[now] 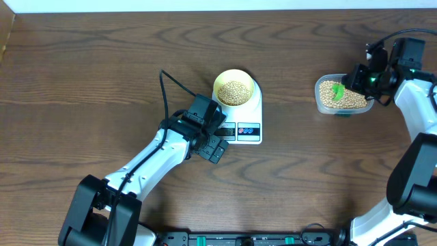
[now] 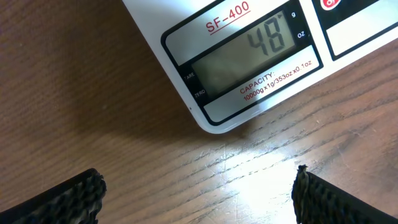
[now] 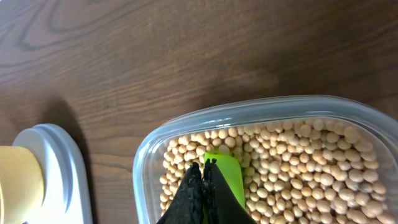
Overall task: Scoop item into bowl and weigh 50g on scale
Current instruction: 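Stir and lift the scoop in the tub with the right gripper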
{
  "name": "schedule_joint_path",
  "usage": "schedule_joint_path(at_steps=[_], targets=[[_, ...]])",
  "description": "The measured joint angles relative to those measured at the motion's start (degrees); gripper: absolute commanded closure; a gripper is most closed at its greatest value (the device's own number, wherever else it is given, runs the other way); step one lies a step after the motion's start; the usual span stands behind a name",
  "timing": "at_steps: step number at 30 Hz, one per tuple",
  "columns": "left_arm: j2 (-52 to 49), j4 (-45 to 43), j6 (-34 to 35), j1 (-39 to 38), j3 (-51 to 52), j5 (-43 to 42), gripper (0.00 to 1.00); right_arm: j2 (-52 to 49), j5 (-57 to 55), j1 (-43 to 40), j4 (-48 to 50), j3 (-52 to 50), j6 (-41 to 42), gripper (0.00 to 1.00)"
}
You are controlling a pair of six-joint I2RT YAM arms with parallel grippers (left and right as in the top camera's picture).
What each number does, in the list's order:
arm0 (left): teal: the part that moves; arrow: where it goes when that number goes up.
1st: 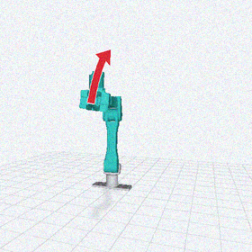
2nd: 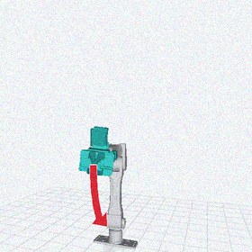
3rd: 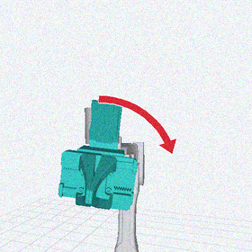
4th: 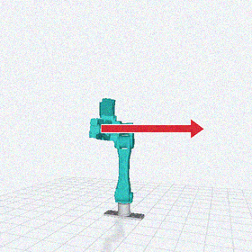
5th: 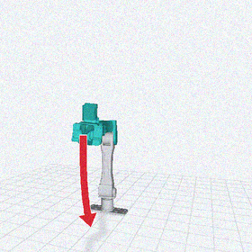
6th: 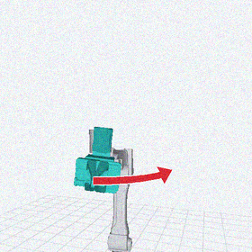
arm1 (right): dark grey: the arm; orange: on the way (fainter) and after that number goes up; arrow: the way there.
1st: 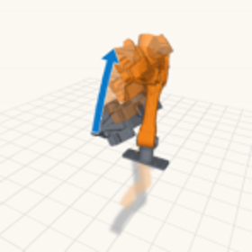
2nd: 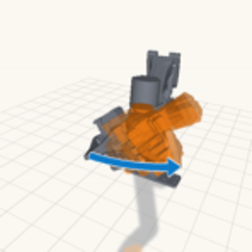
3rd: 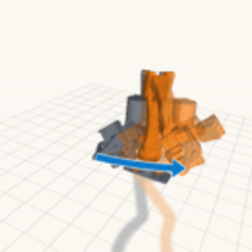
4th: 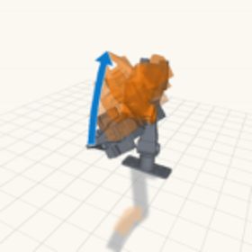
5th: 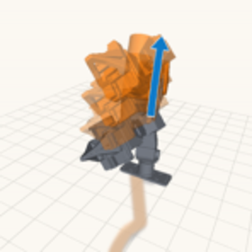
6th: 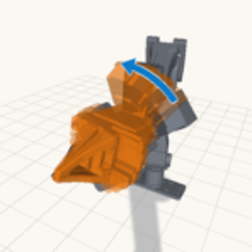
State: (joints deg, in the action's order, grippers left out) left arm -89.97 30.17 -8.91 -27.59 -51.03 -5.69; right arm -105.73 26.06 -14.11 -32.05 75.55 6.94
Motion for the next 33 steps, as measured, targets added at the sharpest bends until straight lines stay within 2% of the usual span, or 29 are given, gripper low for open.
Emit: schedule_joint_path(at_steps=[19,25,33], targets=[[0.00,-0.02,0.00,0.00,0.00,0.00,0.02,-0.07,9.14,-6.58,0.42,0.02,0.02,0.99],[0.00,0.00,0.00,0.00,0.00,0.02,0.02,0.83,9.27,-6.56,0.28,0.00,0.02,0.99],[0.00,0.00,0.00,0.00,0.00,0.00,0.02,7.67,5.27,-6.56,-0.55,0.02,0.02,0.99]])
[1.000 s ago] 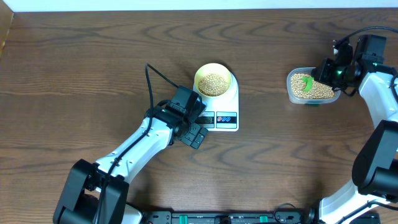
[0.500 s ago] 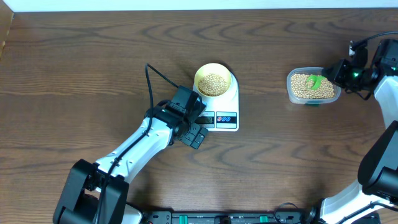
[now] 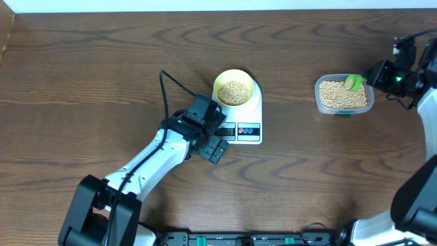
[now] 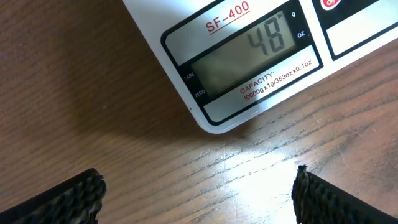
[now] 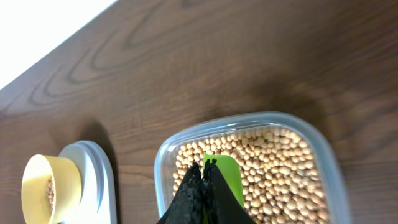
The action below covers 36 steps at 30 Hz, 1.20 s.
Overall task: Scoop item into bowl and weigh 50g on scale
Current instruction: 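Stir and lift the scoop in the tub with the right gripper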
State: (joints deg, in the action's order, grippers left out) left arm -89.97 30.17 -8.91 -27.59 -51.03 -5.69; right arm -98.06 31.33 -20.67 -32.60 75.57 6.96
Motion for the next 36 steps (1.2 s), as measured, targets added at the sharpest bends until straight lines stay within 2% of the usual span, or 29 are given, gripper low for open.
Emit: schedule_joint_path(at_steps=[8,16,22,36], targets=[[0.00,-0.02,0.00,0.00,0.00,0.02,0.02,2.10,-3.43,0.02,-5.38,0.02,-0.20,0.99],[0.00,0.00,-0.02,0.00,0.00,0.00,0.02,2.10,-3.08,0.00,-5.18,0.02,0.04,0.99],[0.00,0.00,0.00,0.00,0.00,0.00,0.02,2.10,2.27,-1.16,-5.11,0.02,0.57,0.99],[0.00,0.00,0.00,0.00,0.00,0.00,0.02,2.10,23.50,-10.69,-4.39,0.02,4.74,0.99]])
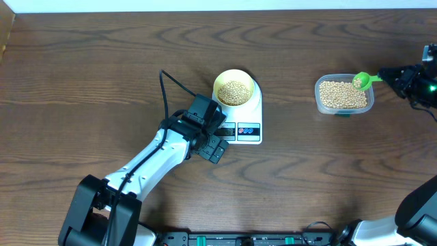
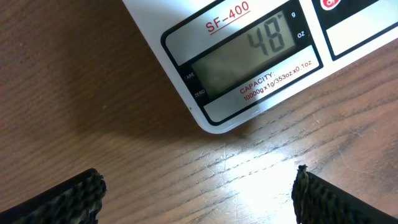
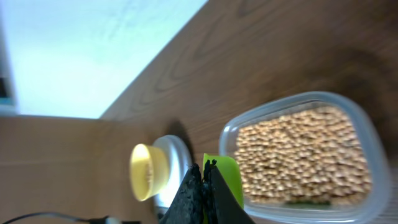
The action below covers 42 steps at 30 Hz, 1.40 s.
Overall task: Scoop item into bowl and weigh 50g on scale
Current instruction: 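Stir and lift the scoop in the tub with the right gripper, then carry the filled green scoop left over the yellow bowl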
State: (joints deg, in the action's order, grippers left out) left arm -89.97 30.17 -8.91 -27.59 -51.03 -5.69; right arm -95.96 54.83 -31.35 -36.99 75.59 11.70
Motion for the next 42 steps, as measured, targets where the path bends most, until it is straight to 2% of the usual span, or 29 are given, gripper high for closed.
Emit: schedule_joint_path(at_steps=[10,20,32,38,42], targets=[[0.00,0.00,0.00,0.00,0.00,0.00,0.02,0.00,5.22,2.86,1.31,0.00,1.11,0.99],[0.00,0.00,0.00,0.00,0.00,0.00,0.02,0.00,4.00,17.97,11.32,0.00,1.70,0.99],[0.00,0.00,0.00,0.00,0.00,0.00,0.02,0.00,-12.15,36.09,22.53,0.00,1.18,0.99],[0.00,0.00,0.00,0.00,0.00,0.00,0.02,-1.25,-15.37,39.26,26.45,0.00,1.68,0.99],[0.00,0.00,0.00,-0.02,0.00,0.00,0.02,-5.42,-13.64,39.54,32.41,0.04,4.20,0.99]])
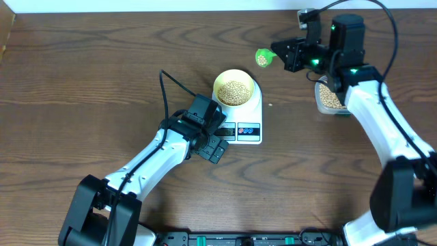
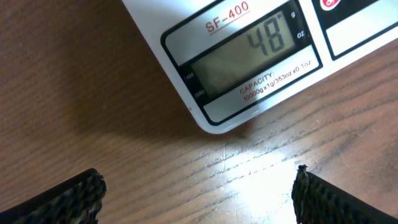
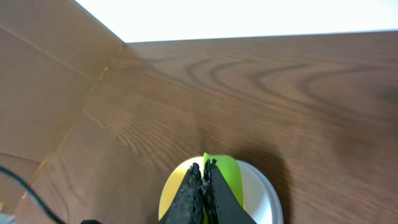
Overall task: Scoop item into bowl and weigh 50g on scale
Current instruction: 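Carry the filled green scoop left over the yellow bowl, then tilt the scoop with the right gripper to pour chickpeas into the bowl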
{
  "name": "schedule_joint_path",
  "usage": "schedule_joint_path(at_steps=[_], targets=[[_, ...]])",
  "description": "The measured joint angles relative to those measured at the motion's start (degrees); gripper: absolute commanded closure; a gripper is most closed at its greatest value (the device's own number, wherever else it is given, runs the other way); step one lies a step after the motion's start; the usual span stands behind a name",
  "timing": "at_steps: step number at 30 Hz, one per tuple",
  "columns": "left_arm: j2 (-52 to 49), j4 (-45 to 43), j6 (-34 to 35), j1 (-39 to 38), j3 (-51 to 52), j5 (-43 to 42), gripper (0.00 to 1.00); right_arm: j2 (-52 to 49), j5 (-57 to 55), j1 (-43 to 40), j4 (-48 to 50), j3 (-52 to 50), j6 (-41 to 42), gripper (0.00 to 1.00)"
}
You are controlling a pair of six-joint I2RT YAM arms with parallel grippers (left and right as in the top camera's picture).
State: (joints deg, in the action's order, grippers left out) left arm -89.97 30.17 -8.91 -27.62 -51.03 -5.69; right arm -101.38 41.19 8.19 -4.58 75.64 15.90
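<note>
A yellow bowl (image 1: 233, 87) of soybeans stands on the white scale (image 1: 240, 130), whose display (image 2: 242, 56) reads 48 g. My right gripper (image 1: 285, 56) is shut on the handle of a green scoop (image 1: 263, 57), held in the air up and to the right of the bowl. In the right wrist view the scoop (image 3: 225, 177) overlaps the bowl (image 3: 171, 193) below. My left gripper (image 2: 199, 193) is open just in front of the scale, nothing between its fingers. The clear container (image 1: 328, 99) of soybeans is partly hidden under the right arm.
A black cable (image 1: 171, 85) loops over the table left of the scale. The table's far edge (image 1: 205, 9) runs close behind the scoop. A cardboard wall (image 3: 43, 68) shows at the left in the right wrist view.
My right gripper has moved with the scoop from the right end of the bean container to a spot up and right of the bowl. The left gripper and the 48 g reading are unchanged.
The scoop lay in the beans with my right gripper shut on it. It then sat at the container's far right rim, then off its right end. Now it hangs near the bowl. The scale read 48 g throughout and the left arm stayed still.
</note>
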Motion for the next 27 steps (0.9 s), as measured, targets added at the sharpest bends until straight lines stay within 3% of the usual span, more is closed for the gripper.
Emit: schedule_joint_path(at_steps=[8,15,20,27], targets=[[0.00,0.00,0.00,0.02,0.00,0.00,0.02,-10.62,9.73,-0.02,9.81,0.00,3.89,0.99],[0.00,0.00,0.00,0.02,0.00,0.00,0.02,-11.13,13.75,0.00,10.84,0.37,4.68,0.99],[0.00,0.00,0.00,0.02,0.00,0.00,0.02,-11.13,14.43,0.37,1.81,4.33,1.44,0.99],[0.00,0.00,-0.02,0.02,0.00,0.02,0.02,-11.13,8.79,4.28,-16.90,14.40,-12.59,0.99]])
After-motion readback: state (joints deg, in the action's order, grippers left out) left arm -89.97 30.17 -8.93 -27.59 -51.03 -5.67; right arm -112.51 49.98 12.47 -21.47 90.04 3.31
